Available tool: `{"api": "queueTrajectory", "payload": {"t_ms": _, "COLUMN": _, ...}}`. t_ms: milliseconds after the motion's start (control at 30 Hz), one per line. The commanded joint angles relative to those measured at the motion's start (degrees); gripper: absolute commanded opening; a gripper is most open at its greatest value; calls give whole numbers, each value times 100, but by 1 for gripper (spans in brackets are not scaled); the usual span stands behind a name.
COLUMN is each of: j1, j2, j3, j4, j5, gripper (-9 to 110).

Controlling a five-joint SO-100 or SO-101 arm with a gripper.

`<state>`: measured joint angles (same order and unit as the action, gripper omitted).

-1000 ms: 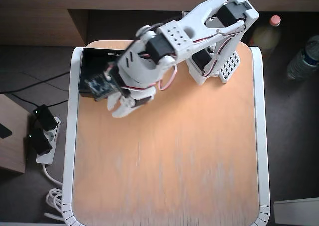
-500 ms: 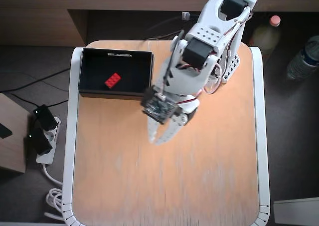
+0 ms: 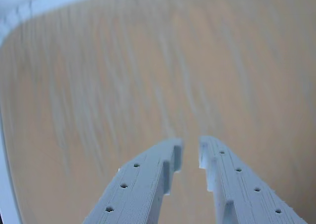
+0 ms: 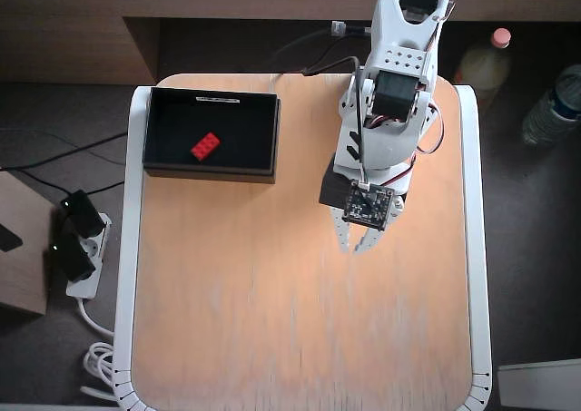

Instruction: Grasp a lego block and put it in the bin.

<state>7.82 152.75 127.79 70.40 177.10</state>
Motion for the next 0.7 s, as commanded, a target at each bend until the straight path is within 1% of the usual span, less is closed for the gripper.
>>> {"api": "queueTrajectory", "payload": {"t_ms": 0, "j1": -246, "j2": 659, "j3": 360, "j4": 9, "j5": 70, "gripper": 0}}
{"api": "queueTrajectory", "payload": {"t_ms": 267, "j1": -483, "j2": 1802, "j3": 1688, "j4": 9, "j5": 237, "gripper": 0}}
{"api": "queueTrajectory", "payload": {"t_ms": 667, "j1": -703, "j2": 2848, "j3": 3226, "j4": 0, "j5": 299, "gripper": 0}}
